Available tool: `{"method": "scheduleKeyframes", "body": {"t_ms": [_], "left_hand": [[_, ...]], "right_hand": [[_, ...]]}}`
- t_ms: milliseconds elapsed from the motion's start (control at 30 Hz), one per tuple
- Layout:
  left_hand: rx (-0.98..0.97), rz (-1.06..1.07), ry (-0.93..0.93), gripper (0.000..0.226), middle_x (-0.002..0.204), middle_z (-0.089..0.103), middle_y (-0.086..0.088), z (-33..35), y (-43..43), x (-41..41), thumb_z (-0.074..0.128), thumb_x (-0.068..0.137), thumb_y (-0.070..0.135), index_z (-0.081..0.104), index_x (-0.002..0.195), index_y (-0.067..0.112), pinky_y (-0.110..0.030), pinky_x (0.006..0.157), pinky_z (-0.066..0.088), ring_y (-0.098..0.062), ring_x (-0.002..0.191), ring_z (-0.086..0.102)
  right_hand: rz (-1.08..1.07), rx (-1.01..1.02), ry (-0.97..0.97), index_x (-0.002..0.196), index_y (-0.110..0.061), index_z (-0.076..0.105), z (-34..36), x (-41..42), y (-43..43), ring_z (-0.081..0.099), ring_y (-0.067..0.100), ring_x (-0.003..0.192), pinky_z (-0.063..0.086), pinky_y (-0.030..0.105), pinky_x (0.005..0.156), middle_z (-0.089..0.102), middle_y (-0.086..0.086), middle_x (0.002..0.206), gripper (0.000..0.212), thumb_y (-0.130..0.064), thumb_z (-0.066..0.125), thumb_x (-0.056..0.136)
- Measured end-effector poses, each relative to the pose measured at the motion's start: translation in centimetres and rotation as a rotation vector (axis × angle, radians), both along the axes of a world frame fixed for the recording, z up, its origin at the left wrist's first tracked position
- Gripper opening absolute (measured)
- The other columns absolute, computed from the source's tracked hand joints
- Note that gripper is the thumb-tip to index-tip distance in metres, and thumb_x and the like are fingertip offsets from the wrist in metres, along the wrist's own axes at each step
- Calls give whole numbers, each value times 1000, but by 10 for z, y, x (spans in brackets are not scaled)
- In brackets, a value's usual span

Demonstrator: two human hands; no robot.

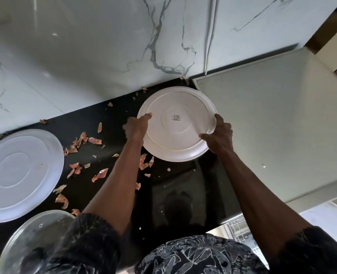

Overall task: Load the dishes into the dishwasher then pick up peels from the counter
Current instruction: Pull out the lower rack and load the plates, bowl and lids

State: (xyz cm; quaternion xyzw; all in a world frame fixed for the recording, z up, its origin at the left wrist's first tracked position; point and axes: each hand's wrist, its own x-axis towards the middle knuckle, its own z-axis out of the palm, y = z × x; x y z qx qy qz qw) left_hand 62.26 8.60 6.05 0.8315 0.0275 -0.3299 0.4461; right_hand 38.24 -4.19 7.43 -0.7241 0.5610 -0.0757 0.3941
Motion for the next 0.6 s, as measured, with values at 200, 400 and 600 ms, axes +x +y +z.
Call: {"method": "scheduleKeyframes", "body": {"t_ms": [200,400,600], "left_hand": [[-120,-119,24,82,115,69,-8,25,-24,-41,78,62,64,67,123,10,-48,98,51,-31,110,64],[243,-212,-362,77,153,32,-20,43,-39,-59,68,85,56,46,143,11,-51,116,27,-40,141,28],[272,-179,-287,97,156,38,-17,22,-11,-23,60,85,68,27,155,9,-52,119,18,-40,144,31]], "right_hand": [[40,52,-92,161,-20,14,11,-19,4,43,32,133,46,22,87,32,14,146,100,-22,79,84],[51,127,-181,162,-17,12,17,-24,22,42,35,136,36,36,113,30,20,148,104,-17,81,83],[83,125,-143,154,-18,28,10,-42,23,52,34,122,45,32,97,35,16,139,89,-18,81,82]]}}
